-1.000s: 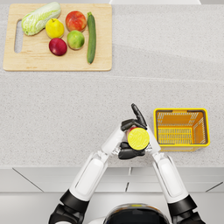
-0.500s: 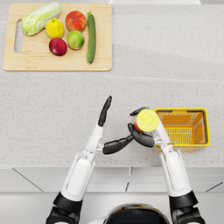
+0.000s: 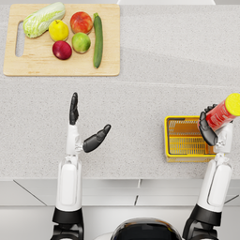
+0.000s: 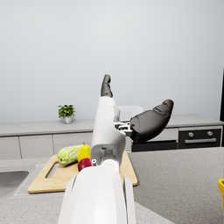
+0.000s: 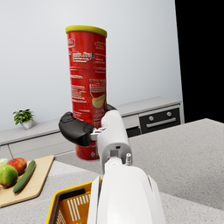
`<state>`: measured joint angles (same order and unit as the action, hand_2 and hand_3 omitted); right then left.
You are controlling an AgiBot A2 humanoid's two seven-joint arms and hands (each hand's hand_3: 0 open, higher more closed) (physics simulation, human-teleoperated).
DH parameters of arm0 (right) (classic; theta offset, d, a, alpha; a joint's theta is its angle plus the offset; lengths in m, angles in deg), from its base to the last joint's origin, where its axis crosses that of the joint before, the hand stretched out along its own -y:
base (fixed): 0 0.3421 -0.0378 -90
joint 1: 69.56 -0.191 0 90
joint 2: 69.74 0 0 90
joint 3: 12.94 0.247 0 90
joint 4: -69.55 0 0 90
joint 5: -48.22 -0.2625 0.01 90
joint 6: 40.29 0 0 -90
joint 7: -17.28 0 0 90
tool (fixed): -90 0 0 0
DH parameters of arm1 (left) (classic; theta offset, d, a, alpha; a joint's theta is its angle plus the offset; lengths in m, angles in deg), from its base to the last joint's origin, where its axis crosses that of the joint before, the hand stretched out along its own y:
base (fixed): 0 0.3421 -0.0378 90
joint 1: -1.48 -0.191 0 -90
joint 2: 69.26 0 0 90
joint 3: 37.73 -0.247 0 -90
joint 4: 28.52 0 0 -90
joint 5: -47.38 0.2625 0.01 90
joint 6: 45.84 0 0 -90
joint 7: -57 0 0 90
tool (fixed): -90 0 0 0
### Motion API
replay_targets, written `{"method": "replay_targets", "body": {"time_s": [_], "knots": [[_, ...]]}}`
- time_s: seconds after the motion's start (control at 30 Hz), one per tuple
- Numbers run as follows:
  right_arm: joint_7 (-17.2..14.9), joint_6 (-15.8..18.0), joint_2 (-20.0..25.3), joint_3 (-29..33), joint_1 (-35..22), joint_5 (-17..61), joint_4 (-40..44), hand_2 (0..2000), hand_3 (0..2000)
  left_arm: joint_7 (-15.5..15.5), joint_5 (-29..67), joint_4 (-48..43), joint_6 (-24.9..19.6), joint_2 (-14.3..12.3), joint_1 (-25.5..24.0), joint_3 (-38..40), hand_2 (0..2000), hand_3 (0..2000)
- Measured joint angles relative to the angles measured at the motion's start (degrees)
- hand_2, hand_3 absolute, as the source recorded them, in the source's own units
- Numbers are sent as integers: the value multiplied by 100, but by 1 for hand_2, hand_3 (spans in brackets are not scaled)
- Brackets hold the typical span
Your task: Pick up the red potato chip and place it into the yellow basket
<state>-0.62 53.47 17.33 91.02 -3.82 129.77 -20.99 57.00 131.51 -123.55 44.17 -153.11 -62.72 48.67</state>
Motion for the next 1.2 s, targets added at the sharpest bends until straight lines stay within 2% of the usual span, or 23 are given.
{"method": "replay_targets", "body": {"time_s": [0.07,0.13,0.17,0.2,0.27,0.3,0.33,0.37,0.43,0.53,0.7,0.83,1.2], "knots": [[-82,203,32,-61,169,1,102,2000,2000,0,0,52,0,-10,-6,-1,0,0],[-141,602,62,-161,329,2,215,2000,2000,0,0,90,0,-19,-15,11,0,0],[-160,761,73,-204,391,3,244,639,1673,0,0,110,0,-25,-13,25,0,0],[-181,757,77,-237,417,2,260,0,1347,0,0,124,0,-30,-11,37,0,0],[-195,688,76,-267,420,0,195,0,693,0,0,160,0,-40,-6,53,0,0],[-182,471,69,-278,398,0,148,0,367,0,0,171,0,-45,-4,59,0,0],[376,231,58,-294,364,-1,93,0,40,0,0,185,0,-51,5,71,0,0],[777,59,47,-321,324,-1,46,0,0,0,0,195,0,-56,12,81,0,0],[1270,-153,25,-391,238,-2,-90,0,0,0,0,193,0,-66,27,114,0,0],[1599,-295,1,-623,167,-2,-428,0,0,0,0,107,0,-82,75,194,0,0],[1754,-361,-33,-820,-88,0,-566,0,0,0,0,145,0,-79,350,671,0,0],[1781,-373,-47,-794,-182,-1,-399,0,0,0,-2,180,0,-75,353,1077,0,0],[1790,-377,-45,-786,-168,-1,-299,0,0,0,-3,200,0,-85,292,1242,0,0]]}}
